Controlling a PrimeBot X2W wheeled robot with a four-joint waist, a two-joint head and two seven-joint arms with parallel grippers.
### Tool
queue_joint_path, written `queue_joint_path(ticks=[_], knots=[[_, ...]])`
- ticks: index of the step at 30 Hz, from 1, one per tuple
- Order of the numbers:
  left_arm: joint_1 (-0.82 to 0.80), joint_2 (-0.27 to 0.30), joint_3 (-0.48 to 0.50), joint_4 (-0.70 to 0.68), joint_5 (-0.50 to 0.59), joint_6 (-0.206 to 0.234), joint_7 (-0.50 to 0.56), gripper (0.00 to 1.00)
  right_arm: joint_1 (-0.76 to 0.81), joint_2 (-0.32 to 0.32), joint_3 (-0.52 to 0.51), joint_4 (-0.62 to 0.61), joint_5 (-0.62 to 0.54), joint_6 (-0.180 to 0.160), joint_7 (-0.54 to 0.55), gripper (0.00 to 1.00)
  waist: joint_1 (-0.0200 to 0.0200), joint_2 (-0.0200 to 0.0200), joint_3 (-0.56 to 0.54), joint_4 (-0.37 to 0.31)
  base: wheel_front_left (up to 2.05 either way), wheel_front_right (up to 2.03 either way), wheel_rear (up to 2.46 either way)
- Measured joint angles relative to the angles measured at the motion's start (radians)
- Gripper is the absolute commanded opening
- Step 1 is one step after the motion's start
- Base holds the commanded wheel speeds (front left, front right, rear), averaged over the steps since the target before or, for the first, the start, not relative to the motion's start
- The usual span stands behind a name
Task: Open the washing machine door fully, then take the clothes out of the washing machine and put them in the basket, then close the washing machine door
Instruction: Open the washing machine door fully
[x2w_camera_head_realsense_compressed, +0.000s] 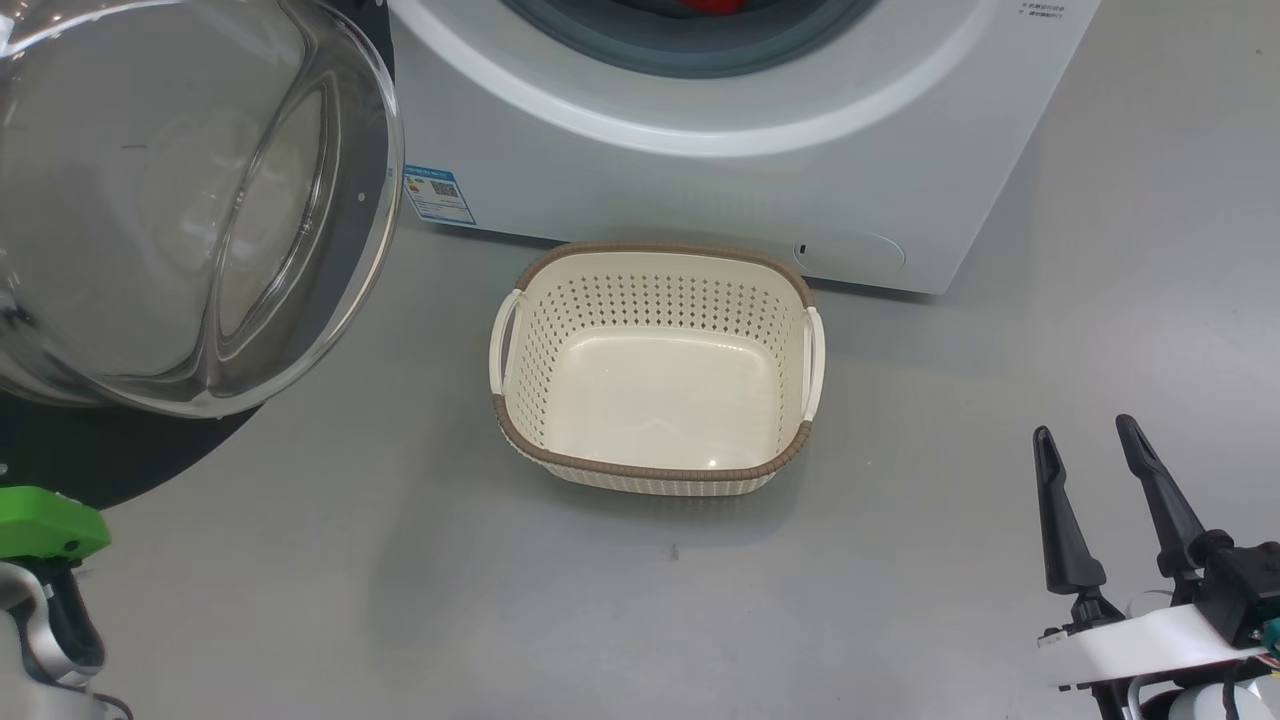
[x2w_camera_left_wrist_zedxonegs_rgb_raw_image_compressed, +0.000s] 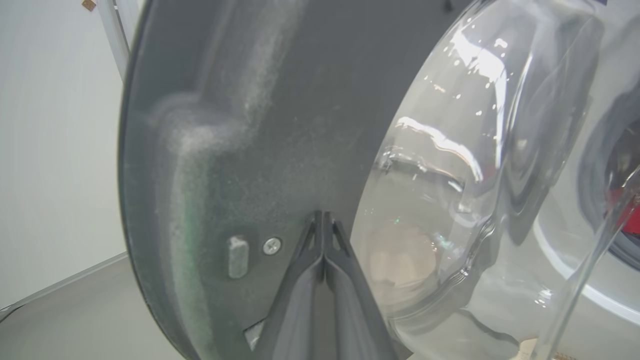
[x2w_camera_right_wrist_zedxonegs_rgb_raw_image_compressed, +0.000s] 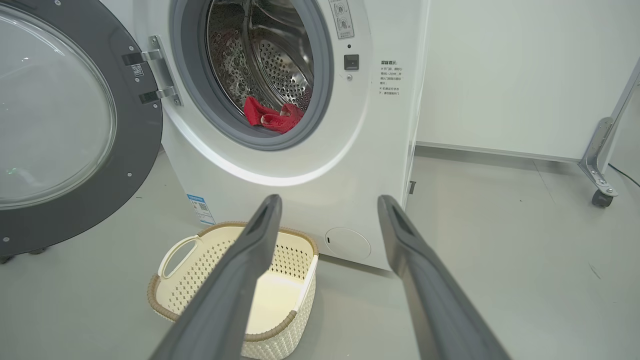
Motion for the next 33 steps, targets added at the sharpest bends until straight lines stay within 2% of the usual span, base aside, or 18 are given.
queue_joint_path(ticks=[13, 26, 33], knots=[[0.001, -0.006, 0.007, 0.018, 0.023, 0.0, -0.002, 0.0, -0.01, 0.0, 0.006, 0.002, 0.0, 0.0, 0.0, 1.0, 0.0, 0.0, -0.009, -0.005, 0.0, 0.0, 0.0], [0.125, -0.099, -0.03, -0.154, 0.091, -0.004, -0.005, 0.0, -0.02, 0.001, 0.008, 0.007, 0.0, 0.0, 0.0, 1.0, 0.0, 0.0, -0.026, -0.009, 0.0, 0.0, 0.0], [0.208, -0.117, -0.091, -0.223, 0.123, -0.028, -0.005, 0.0, -0.02, 0.005, 0.008, 0.012, 0.0, 0.0, 0.0, 1.0, 0.0, 0.0, -0.036, -0.011, 0.0, 0.0, 0.0]])
